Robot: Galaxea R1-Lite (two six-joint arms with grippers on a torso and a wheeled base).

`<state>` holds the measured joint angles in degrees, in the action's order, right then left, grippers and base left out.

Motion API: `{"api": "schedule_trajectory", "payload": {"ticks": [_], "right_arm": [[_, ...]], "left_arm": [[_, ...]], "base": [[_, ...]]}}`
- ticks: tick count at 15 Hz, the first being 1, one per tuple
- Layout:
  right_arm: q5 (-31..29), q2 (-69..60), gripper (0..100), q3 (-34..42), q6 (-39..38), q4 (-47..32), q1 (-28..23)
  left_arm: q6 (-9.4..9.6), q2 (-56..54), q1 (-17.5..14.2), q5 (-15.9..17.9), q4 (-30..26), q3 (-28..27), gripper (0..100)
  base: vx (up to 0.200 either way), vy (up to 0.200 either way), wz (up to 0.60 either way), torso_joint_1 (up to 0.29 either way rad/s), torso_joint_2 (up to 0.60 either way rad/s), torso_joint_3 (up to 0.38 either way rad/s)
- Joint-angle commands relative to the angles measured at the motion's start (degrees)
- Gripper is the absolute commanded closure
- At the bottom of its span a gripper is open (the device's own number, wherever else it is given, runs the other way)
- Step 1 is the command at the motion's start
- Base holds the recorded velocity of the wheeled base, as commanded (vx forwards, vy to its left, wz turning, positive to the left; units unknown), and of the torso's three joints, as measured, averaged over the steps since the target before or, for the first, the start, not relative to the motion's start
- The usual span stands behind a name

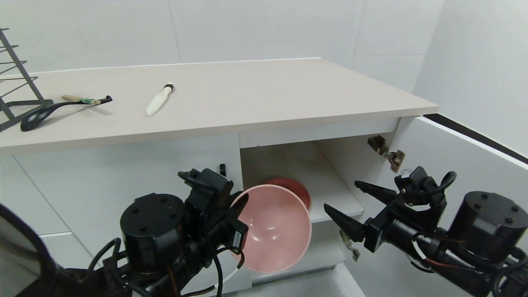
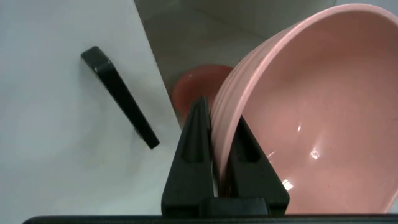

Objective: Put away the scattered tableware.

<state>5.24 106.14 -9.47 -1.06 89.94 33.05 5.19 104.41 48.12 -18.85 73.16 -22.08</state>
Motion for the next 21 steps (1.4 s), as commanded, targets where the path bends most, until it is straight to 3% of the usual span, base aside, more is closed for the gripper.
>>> {"api": "schedule_trajectory", "payload": {"ticks": [1,3,5,9,12,13,14,18,21], "right_arm": [[-0.14,-0.41,0,0.07,0.53,0.06,-0.09],[-0.23,-0.50,0,0.24,0.88,0.06,-0.09],[-0.23,-0.59,0,0.33,5.37,0.06,-1.41],[-0.23,-0.50,0,1.12,6.95,0.06,-1.58],[-0.23,-0.76,0,1.21,6.69,0.06,-1.67],[-0.23,-0.76,0,1.47,6.33,0.06,-1.76],[-0.23,-0.59,0,1.74,6.07,0.06,-1.76],[-0.32,-0.32,0,1.39,-4.21,0.06,-2.20],[-0.41,0.12,0,1.47,-9.31,0.06,-2.37]], "left_arm": [[0.87,7.74,1.89,-4.27,4.36,-1.74,100],[2.45,8.61,2.16,-5.06,4.72,-2.88,100],[2.45,8.79,2.16,-5.15,4.72,-3.76,100],[2.54,11.52,2.25,-5.15,7.26,-7.19,100],[6.58,18.02,2.25,-5.15,16.58,-10.97,100],[8.08,19.86,2.42,-5.15,16.84,-11.50,100],[8.34,20.22,2.68,-5.15,16.84,-12.02,100],[7.81,20.22,3.91,-4.88,16.84,-15.19,100],[7.99,20.30,3.91,-4.27,16.84,-20.99,100]], "base": [[0.000,0.000,0.00,0.000,0.00,0.000],[0.000,0.000,0.00,0.000,0.00,0.000],[0.000,0.000,0.00,0.000,0.00,0.000],[0.000,0.000,0.00,0.000,0.00,0.000],[0.000,0.000,0.00,0.000,0.00,0.000],[0.000,0.000,0.00,0.000,0.00,0.000],[0.000,0.000,0.00,0.000,0.00,0.000],[0.000,0.000,0.00,0.000,0.00,0.000],[0.000,0.000,0.00,0.000,0.00,0.000]]}}
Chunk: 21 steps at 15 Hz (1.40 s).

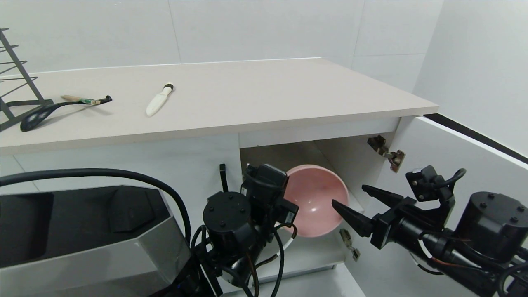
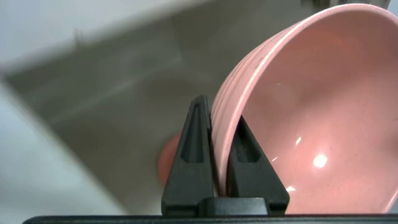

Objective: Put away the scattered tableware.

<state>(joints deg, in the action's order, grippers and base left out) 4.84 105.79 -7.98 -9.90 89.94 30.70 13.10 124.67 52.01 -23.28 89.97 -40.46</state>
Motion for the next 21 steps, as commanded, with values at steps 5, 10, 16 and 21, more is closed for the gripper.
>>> {"api": "schedule_trajectory", "payload": {"ticks": [5,10,16,21], "right_arm": [[-0.27,0.38,0,-1.51,-4.69,0.06,-2.92],[-0.27,0.82,0,-2.47,-5.83,0.06,-4.42],[-0.27,2.40,0,-7.13,-3.64,0.06,-0.90],[-0.27,3.99,0,-6.61,-3.64,0.06,-0.81]], "left_arm": [[0.52,0.04,0.82,2.19,0.03,-4.36,100],[1.31,0.13,2.31,3.33,0.03,-4.36,100],[2.01,-0.48,0.91,4.65,0.03,-4.28,100],[1.92,-1.54,0.55,4.65,0.03,-4.19,100]], "base": [[0.000,0.000,0.00,0.000,0.00,0.000],[0.000,0.000,0.00,0.000,0.00,0.000],[0.000,0.000,0.00,0.000,0.00,0.000],[0.000,0.000,0.00,0.000,0.00,0.000]]}}
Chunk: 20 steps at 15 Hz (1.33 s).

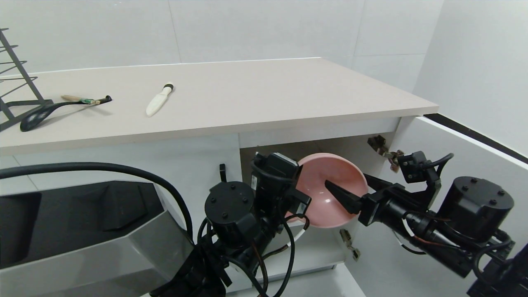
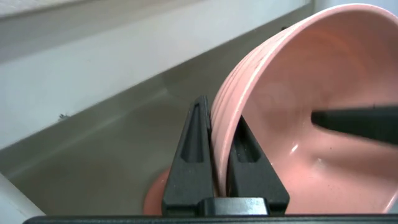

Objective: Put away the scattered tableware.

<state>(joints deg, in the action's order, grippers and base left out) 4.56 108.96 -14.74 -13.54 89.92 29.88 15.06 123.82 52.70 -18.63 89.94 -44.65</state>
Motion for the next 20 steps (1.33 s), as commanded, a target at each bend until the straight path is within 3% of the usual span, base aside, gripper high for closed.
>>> {"api": "schedule_trajectory", "payload": {"ticks": [1,4,5,10,11,18,20], "right_arm": [[0.01,0.99,0,0.06,0.01,0.08,-0.08],[0.01,0.82,0,0.24,1.94,0.08,-0.79],[0.01,0.82,100,0.32,2.65,0.08,-0.96],[0.01,-0.06,100,0.50,3.35,0.08,1.59],[0.01,-0.24,100,0.50,3.35,0.08,2.73],[0.01,3.89,100,-0.73,3.35,0.08,-2.28],[0.01,5.39,100,-1.17,3.35,0.08,-3.86]], "left_arm": [[-0.03,-0.95,-0.67,-0.09,0.06,0.01,100],[-0.20,-1.12,-1.64,-0.09,0.06,0.01,100],[-0.20,-1.12,-1.64,-0.09,0.06,0.01,100],[-0.38,-0.95,-1.55,-0.09,0.06,0.09,100],[-0.38,-0.86,-1.11,-0.01,0.06,0.62,0],[-0.29,-3.59,0.91,0.79,0.06,6.16,0],[-0.29,-7.10,0.83,4.04,0.06,11.17,0]], "base": [[0.000,0.000,0.00,0.000,0.00,0.000],[0.000,0.000,0.00,0.000,0.00,0.000],[0.000,0.000,0.00,0.000,0.00,0.000],[0.000,0.000,0.00,0.000,0.00,0.000],[0.000,0.000,0.00,0.000,0.00,0.000],[0.000,0.000,0.00,0.000,0.00,0.000],[0.000,0.000,0.00,0.000,0.00,0.000]]}}
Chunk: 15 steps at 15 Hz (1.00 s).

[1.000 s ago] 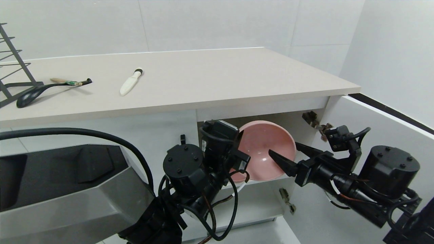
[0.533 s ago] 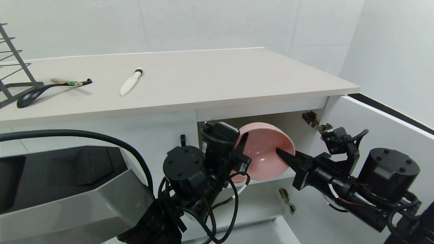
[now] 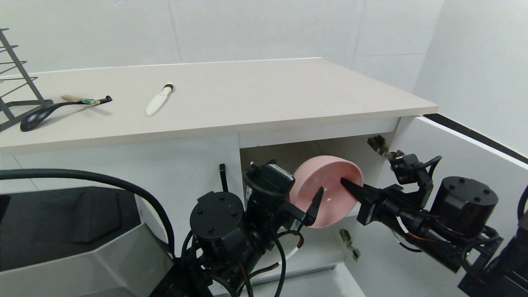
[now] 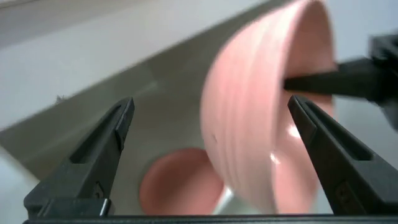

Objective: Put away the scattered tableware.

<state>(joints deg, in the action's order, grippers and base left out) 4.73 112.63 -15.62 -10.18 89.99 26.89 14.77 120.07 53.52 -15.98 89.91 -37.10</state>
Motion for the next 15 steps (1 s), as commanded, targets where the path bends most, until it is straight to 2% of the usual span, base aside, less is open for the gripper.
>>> {"api": "schedule_trajectory", "payload": {"ticks": [1,5,7,8,9,10,11,12,13,14,15], "right_arm": [[-0.16,2.16,100,-0.47,-0.02,0.01,-1.76],[-0.16,3.21,100,0.24,-0.02,0.01,-2.11],[-0.16,4.44,100,1.47,-0.02,0.01,-2.28],[-0.16,4.53,100,1.64,-0.02,0.01,-2.28],[-0.16,4.53,100,3.14,-0.02,0.01,-2.20],[-0.16,4.44,100,3.84,-0.02,0.01,-2.02],[-0.16,3.21,100,5.68,-0.02,0.01,-1.93],[-0.16,1.80,100,6.56,-0.02,0.01,-1.84],[-0.07,1.45,100,7.27,-0.02,0.01,-1.58],[-0.07,1.45,100,7.27,-0.02,0.01,-1.49],[-0.07,1.54,100,6.74,-0.02,0.01,-1.14]], "left_arm": [[-0.19,-5.63,-0.61,2.27,0.09,6.60,0],[-0.89,-12.57,-1.13,2.97,0.09,16.62,0],[-0.80,-17.15,-2.19,6.58,0.09,22.42,0],[-0.71,-17.85,-2.45,7.46,0.09,23.39,0],[-0.80,-20.92,-4.74,10.01,0.09,27.34,0],[-0.98,-22.24,-6.06,10.36,0.09,29.01,0],[-1.06,-25.58,-8.08,10.88,0.09,32.97,0],[-1.15,-28.31,-8.69,11.59,0.09,35.51,0],[-1.59,-31.21,-9.22,12.11,0.09,37.10,0],[-2.91,-33.67,-9.40,12.03,0.09,37.10,0],[-5.19,-35.69,-9.75,11.85,0.09,37.10,0]], "base": [[0.000,0.000,0.00,0.000,0.00,0.000],[0.000,0.000,0.00,0.000,0.00,0.000],[0.000,0.000,0.00,0.000,0.00,0.000],[0.000,0.000,0.00,0.000,0.00,0.000],[0.000,0.000,0.00,0.000,0.00,0.000],[0.000,0.000,0.00,0.000,0.00,0.000],[0.000,0.000,0.00,0.000,0.00,0.000],[0.000,0.000,0.00,0.000,0.00,0.000],[0.000,0.000,0.00,0.000,0.00,0.000],[0.000,0.000,0.00,0.000,0.00,0.000],[0.000,0.000,0.00,0.000,0.00,0.000]]}}
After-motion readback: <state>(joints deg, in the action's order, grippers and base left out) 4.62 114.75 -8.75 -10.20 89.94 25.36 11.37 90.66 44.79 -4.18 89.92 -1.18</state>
